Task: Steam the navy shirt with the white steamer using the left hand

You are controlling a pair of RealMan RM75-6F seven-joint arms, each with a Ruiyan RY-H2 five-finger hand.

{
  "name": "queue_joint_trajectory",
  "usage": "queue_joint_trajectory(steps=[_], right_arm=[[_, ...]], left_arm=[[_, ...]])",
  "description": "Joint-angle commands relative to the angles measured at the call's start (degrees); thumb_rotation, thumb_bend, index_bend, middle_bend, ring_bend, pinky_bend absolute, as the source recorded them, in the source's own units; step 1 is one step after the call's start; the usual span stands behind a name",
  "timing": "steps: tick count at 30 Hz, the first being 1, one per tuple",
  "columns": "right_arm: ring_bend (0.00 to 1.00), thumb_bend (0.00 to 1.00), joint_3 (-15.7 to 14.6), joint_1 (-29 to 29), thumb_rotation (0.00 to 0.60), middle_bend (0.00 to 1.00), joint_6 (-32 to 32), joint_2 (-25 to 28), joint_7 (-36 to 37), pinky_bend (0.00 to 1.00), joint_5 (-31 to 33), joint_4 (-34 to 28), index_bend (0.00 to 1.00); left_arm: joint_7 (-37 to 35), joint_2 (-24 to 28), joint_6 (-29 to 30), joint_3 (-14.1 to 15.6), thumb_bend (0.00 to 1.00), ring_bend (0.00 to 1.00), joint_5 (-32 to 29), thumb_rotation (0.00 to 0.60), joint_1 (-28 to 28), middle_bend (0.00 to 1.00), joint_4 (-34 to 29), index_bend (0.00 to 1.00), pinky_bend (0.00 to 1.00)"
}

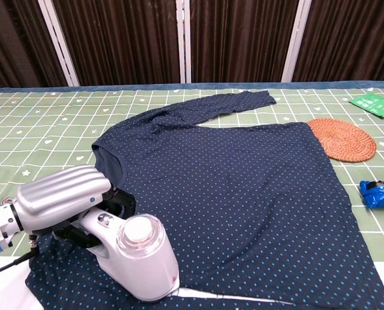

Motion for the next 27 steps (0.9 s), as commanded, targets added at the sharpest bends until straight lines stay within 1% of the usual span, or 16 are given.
queue_joint_trajectory(steps=[1,7,12,14,21,23,27], right_arm=[[0.00,0.00,0.0,-0.1,0.600,0.00,0.1,0.0,0.0,0.00,0.0,0.0,0.00],[0.00,0.00,-0.1,0.1,0.600,0.00,-0.2,-0.1,-0.2,0.00,-0.2,0.0,0.00],[0.00,0.00,-0.3,0.1,0.600,0.00,-0.2,-0.2,-0.4,0.00,-0.6,-0.1,0.00],[0.00,0.00,-0.3,0.1,0.600,0.00,-0.2,-0.2,-0.7,0.00,-0.7,-0.2,0.00],[0.00,0.00,-0.5,0.1,0.600,0.00,-0.1,-0.4,-1.3,0.00,-1.1,-0.5,0.00],[0.00,0.00,-0.6,0.1,0.600,0.00,0.0,-0.4,-1.6,0.00,-1.3,-0.6,0.00],[0.00,0.00,-0.6,0.1,0.600,0.00,-0.1,-0.5,-2.0,0.00,-1.1,-0.7,0.01]], left_arm=[[0.2,0.6,0.3,-0.6,0.63,0.76,-0.3,0.600,0.0,0.80,0.1,0.91,1.00],[-1.2,1.9,1.2,-3.4,0.63,0.76,-2.9,0.600,0.2,0.80,1.1,0.91,1.00],[-3.0,3.7,3.0,-7.4,0.63,0.76,-6.2,0.600,0.4,0.80,2.2,0.91,1.00],[-3.7,4.7,2.8,-9.1,0.63,0.76,-8.2,0.600,0.5,0.80,2.8,0.91,1.00],[-4.6,6.9,-1.0,-12.9,0.63,0.76,-14.7,0.600,0.5,0.80,6.5,0.91,1.00],[-4.4,7.0,-2.6,-13.5,0.63,0.76,-16.4,0.600,0.5,0.80,8.2,0.91,1.00],[-5.2,6.4,-5.8,-13.6,0.63,0.76,-18.8,0.600,0.9,0.80,11.0,0.91,1.00]])
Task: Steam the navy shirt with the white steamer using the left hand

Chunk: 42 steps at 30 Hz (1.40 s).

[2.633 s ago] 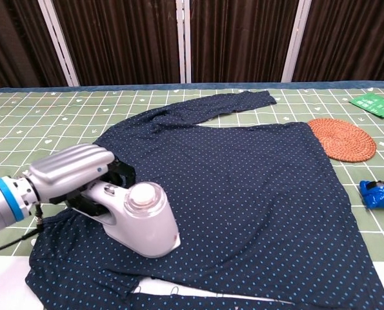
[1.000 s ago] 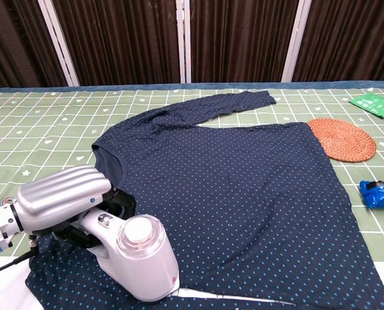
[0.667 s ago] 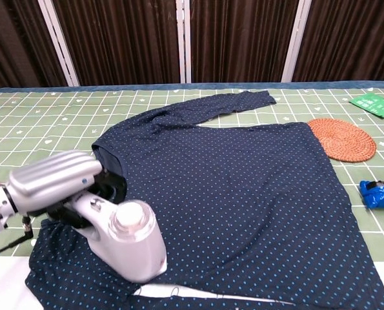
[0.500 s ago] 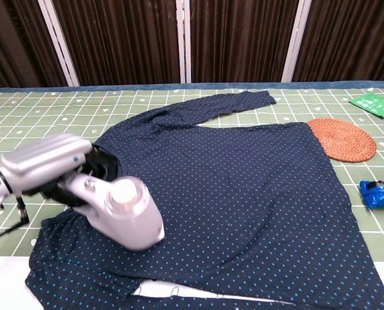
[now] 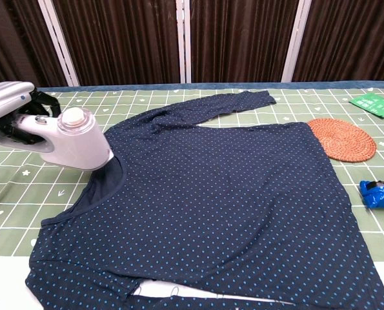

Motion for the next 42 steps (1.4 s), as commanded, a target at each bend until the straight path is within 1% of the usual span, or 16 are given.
queue_joint_trajectory(steps=[1,8,10,11,12,13,14,15,16,18,20,21,24,32,37,42], right_arm=[[0.00,0.00,0.0,0.0,0.600,0.00,-0.2,0.0,-0.1,0.00,0.2,0.0,0.01],[0.00,0.00,0.0,0.3,0.600,0.00,-0.9,-0.2,-0.8,0.00,0.6,-0.1,0.01],[0.00,0.00,0.0,0.4,0.600,0.00,-1.0,-0.3,-1.1,0.00,0.7,-0.1,0.01],[0.00,0.00,0.0,0.4,0.600,0.00,-1.1,-0.3,-1.2,0.00,0.8,-0.1,0.01],[0.00,0.00,0.0,0.4,0.600,0.00,-1.1,-0.3,-1.3,0.00,0.8,-0.2,0.01],[0.00,0.00,0.0,0.4,0.600,0.00,-1.1,-0.4,-1.4,0.00,0.8,-0.2,0.01],[0.00,0.00,0.0,0.4,0.600,0.00,-1.1,-0.4,-1.4,0.00,0.9,-0.2,0.01],[0.00,0.00,0.0,0.4,0.600,0.00,-1.1,-0.4,-1.5,0.00,0.8,-0.2,0.01],[0.00,0.00,0.0,0.4,0.600,0.00,-1.2,-0.4,-1.5,0.00,0.8,-0.2,0.02],[0.00,0.00,-0.1,0.5,0.600,0.00,-1.3,-0.4,-1.6,0.00,0.7,-0.2,0.02],[0.00,0.00,-0.1,0.5,0.600,0.00,-1.3,-0.4,-1.6,0.00,0.6,-0.3,0.02],[0.00,0.00,-0.2,0.5,0.600,0.00,-1.3,-0.4,-1.7,0.00,0.5,-0.3,0.02],[0.00,0.00,-0.3,0.4,0.600,0.00,-0.9,-0.3,-1.7,0.00,0.0,-0.6,0.02],[0.00,0.00,-1.3,-0.3,0.600,0.00,0.7,0.5,-1.1,0.00,-2.6,-1.6,0.02],[0.00,0.00,-1.6,-0.8,0.600,0.00,2.0,0.8,-0.2,0.00,-4.1,-1.4,0.02],[0.00,0.00,-1.4,-0.9,0.600,0.00,2.5,0.7,0.3,0.00,-4.0,-0.6,0.00]], left_arm=[[-0.9,-0.5,-2.9,-0.3,0.63,0.76,-2.2,0.600,0.4,0.80,2.4,0.91,1.00],[-2.5,-2.8,-5.3,0.1,0.59,0.76,-2.8,0.600,0.2,0.80,6.6,0.88,1.00],[-2.7,-3.1,-5.8,0.2,0.46,0.75,-2.7,0.600,0.1,0.78,7.2,0.84,0.99],[-2.9,-3.2,-6.0,0.3,0.32,0.73,-2.7,0.600,0.0,0.74,7.4,0.78,0.95],[-3.0,-3.2,-6.0,0.3,0.17,0.67,-2.7,0.600,0.0,0.67,7.5,0.69,0.89],[-3.1,-3.2,-5.9,0.3,0.09,0.62,-2.6,0.600,0.0,0.61,7.6,0.62,0.83],[-3.1,-3.0,-5.9,0.4,0.02,0.51,-2.5,0.600,0.1,0.49,7.5,0.52,0.71],[-3.1,-2.8,-6.1,0.5,0.00,0.38,-2.4,0.600,0.1,0.35,7.4,0.43,0.58],[-3.1,-2.5,-6.4,0.7,0.00,0.29,-2.4,0.600,0.1,0.26,7.1,0.37,0.50],[-3.0,-1.4,-6.9,1.0,0.00,0.07,-2.4,0.600,0.3,0.05,5.5,0.18,0.26],[-2.6,-0.1,-7.7,1.3,0.00,0.00,-2.6,0.600,0.4,0.00,3.6,0.05,0.13],[-2.3,0.7,-7.8,1.3,0.00,0.00,-2.6,0.600,0.5,0.00,2.4,0.02,0.08],[-1.3,3.3,-7.1,1.4,0.00,0.00,-2.5,0.600,1.0,0.00,-1.7,0.00,0.02],[3.2,14.9,-0.3,2.0,0.00,0.00,-2.3,0.600,5.6,0.00,-18.4,0.00,0.00],[5.6,20.0,10.6,2.4,0.00,0.00,-1.3,0.600,12.0,0.00,-26.8,0.00,0.00],[15.6,21.9,20.4,2.8,0.00,0.00,-2.9,0.600,18.5,0.00,-34.0,0.00,0.00]])
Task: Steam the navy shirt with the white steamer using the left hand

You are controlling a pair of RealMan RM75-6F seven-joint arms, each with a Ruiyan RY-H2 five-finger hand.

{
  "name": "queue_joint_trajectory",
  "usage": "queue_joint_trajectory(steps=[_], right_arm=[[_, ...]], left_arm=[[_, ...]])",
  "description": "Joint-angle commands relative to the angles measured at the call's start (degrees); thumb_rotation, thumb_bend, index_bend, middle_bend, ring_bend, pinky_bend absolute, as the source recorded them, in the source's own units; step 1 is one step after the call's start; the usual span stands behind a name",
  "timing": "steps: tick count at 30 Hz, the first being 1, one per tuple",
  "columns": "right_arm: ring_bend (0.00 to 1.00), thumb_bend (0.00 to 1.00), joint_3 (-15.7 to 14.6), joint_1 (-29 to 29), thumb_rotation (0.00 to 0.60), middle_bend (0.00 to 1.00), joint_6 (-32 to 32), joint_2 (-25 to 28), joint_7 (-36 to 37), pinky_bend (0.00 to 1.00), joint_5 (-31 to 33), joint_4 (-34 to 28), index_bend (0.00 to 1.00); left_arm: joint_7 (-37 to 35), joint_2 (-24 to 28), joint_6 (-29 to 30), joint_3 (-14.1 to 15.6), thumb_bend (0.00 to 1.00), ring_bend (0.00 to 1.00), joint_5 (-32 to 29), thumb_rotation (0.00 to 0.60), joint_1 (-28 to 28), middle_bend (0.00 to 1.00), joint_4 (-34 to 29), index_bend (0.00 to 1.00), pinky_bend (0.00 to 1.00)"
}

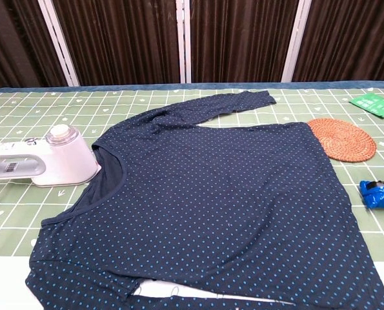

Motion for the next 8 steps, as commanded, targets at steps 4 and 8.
queue_joint_trajectory(steps=[4,8], right_arm=[[0.00,0.00,0.3,-0.2,0.600,0.00,0.6,-0.3,0.1,0.00,0.4,0.6,0.00],[0.00,0.00,0.4,-0.4,0.600,0.00,0.9,-0.4,-0.1,0.00,0.3,0.5,0.00]], left_arm=[[11.1,5.1,12.3,1.9,0.00,0.00,-0.5,0.600,10.1,0.00,-13.3,0.00,0.00],[10.9,5.6,15.5,3.1,0.00,0.00,1.5,0.600,13.0,0.00,-15.8,0.00,0.00]])
